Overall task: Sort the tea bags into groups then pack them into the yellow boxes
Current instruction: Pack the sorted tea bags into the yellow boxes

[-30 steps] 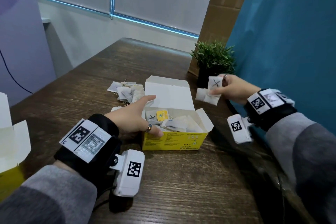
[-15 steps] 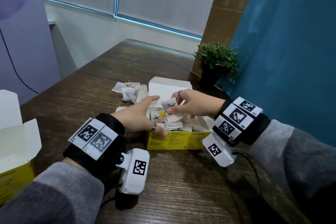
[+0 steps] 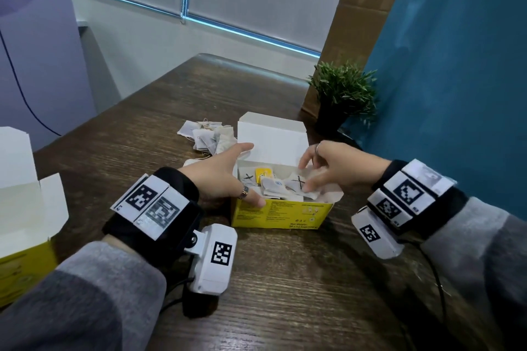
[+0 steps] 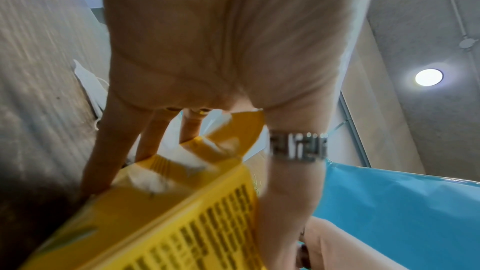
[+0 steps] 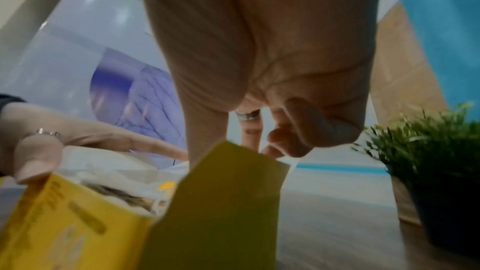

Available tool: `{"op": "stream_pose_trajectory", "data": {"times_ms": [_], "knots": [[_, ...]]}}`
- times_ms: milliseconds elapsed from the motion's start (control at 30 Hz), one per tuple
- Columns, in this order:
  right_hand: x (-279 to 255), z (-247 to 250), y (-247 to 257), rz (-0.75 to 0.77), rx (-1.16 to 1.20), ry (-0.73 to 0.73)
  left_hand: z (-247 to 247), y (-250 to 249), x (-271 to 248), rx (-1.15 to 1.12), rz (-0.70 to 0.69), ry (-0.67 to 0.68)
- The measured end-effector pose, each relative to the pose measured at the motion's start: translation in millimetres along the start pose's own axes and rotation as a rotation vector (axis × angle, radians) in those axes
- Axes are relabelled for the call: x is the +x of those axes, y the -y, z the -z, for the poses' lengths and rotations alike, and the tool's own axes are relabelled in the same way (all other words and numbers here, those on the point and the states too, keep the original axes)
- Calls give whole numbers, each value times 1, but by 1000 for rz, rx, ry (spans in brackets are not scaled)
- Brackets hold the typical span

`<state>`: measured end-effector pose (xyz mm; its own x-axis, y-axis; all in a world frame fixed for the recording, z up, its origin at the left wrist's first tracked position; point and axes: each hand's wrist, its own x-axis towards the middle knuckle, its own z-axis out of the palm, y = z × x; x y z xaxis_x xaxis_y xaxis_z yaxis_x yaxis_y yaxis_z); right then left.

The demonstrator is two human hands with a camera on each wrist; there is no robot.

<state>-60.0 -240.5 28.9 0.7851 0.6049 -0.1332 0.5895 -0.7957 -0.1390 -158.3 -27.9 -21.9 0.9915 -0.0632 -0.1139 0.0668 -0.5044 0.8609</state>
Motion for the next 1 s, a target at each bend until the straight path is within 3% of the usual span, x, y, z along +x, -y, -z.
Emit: {"op": "stream_pose_trajectory", "data": {"times_ms": [67,133,267,333,467,767,867,1000], "knots": [[-3,1,-2,-31,-64,-146,1,1,0,15,5,-5],[-8,4,-6,-149,4,-167,2,1,1,52,1,-12],[-20,-5,-16,-260,439,114,1,1,0,65,0,3],[-26,-12,-24,-233,708,127,1,-2,-1,50,-15,3],[-39,-17,-28,-241,1040,10,-6,-16,-11,143,-85,-27],[-57,-15,-61,-303,1279,-250,-42,-71,17,411,-51,106],[-56,-19,-80,-371,1350,-346,-53,-80,39,317,-39,144],[-46,-27,-99,-446,1343,-396,-58,-76,66,-177,16,198]]}}
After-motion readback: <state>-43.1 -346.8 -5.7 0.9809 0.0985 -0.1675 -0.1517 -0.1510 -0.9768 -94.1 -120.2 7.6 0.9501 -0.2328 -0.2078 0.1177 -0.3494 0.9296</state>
